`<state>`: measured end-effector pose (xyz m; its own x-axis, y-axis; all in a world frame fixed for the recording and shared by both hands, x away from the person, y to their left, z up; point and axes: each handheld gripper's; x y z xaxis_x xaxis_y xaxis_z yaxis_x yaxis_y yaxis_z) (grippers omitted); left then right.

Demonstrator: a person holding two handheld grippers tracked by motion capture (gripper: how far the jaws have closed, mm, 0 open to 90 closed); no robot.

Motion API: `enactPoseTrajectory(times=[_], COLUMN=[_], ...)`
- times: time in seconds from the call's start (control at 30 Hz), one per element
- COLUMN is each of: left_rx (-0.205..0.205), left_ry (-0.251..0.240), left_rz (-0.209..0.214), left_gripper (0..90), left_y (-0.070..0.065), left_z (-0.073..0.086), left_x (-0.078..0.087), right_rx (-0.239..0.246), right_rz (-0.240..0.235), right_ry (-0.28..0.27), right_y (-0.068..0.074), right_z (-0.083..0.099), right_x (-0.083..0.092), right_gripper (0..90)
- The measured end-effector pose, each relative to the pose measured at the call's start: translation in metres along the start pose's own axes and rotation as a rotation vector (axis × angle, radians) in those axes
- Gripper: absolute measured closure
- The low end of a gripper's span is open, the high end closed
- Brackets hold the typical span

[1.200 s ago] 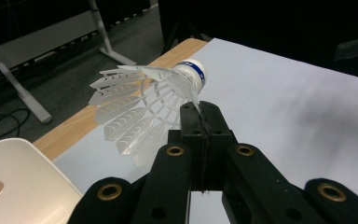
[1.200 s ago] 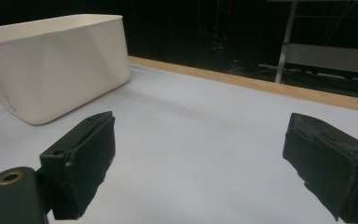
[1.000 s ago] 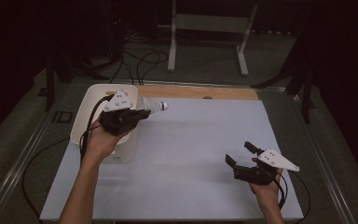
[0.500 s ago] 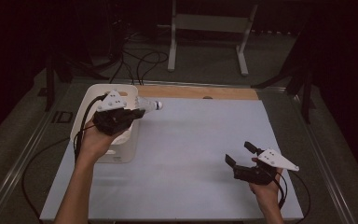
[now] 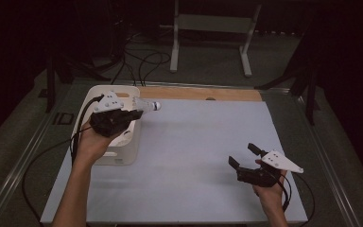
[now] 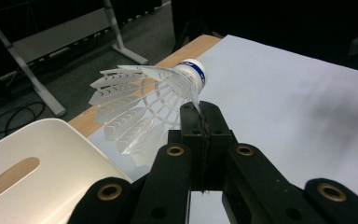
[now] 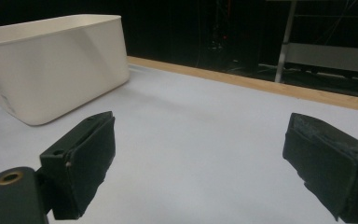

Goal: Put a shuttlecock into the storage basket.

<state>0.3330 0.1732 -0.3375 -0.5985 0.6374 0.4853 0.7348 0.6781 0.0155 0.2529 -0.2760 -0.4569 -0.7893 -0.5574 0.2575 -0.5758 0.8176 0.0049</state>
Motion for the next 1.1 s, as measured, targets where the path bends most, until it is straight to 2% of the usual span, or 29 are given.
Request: enactPoseTrajectory(times=[0.37, 1.1], left_rx=[-0.005, 0.015], left_ry=[0.01, 0.001], left_rz=[-0.01, -0.036], left_gripper=[90.0, 90.0], left_y=[0.002, 0.008], left_z=[0.002, 0.008], left_x=[0.005, 0.017], right_rx=[0.002, 0.002], right_rz=[0.005, 0.002], right_ry=[-0.002, 0.0], right_y=[-0.001, 0.0], right_z=[-0.001, 0.0], right_x=[0.001, 0.001], right_gripper=[9.3, 9.3])
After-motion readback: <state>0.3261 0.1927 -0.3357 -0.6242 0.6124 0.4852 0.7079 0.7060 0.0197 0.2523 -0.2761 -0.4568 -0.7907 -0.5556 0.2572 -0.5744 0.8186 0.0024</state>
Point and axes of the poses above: each handheld gripper's, and its own axes: x roughly backward along the jaws, z roughly out of its underside, y roughly to its left, and after that the axes turned 4 degrees about x, right-handed
